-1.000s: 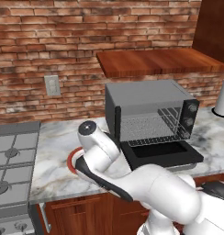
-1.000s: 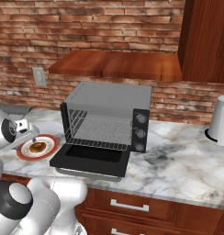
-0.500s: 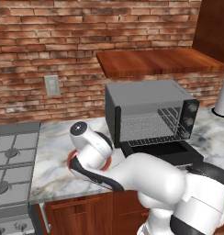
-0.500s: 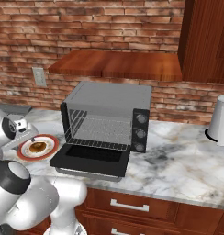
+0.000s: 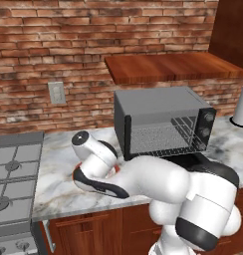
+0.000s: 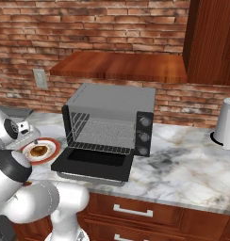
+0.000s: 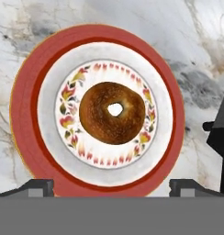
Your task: Pick up the bagel from the plate, place it on the toaster oven rack, close the door, and set the timer.
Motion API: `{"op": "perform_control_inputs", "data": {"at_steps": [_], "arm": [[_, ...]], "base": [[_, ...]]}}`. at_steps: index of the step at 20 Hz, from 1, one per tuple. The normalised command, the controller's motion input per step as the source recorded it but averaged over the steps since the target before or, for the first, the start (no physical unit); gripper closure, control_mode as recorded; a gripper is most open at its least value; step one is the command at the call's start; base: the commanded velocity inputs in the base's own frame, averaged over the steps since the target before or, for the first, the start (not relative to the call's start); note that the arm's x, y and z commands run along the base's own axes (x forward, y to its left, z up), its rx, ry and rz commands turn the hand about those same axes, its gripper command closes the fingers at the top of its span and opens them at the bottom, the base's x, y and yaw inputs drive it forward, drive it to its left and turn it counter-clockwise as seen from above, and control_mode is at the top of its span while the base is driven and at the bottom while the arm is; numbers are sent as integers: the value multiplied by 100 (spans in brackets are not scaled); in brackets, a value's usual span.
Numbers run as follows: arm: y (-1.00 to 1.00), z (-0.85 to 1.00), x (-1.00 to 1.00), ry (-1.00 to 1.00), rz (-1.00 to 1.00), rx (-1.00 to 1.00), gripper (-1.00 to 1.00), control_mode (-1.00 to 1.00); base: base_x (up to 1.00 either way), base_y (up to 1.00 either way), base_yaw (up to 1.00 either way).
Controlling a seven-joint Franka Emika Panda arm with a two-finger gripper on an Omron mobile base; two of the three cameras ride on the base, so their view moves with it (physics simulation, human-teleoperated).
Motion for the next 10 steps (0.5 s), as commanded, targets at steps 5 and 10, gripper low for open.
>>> {"op": "perform_control_inputs", "data": {"at_steps": [5, 10], "arm": [[0, -15, 20, 0, 1, 0, -100, -100], [0, -21, 19, 0, 1, 0, -100, -100]], "base": [[0, 0, 0], [0, 0, 0]]}}
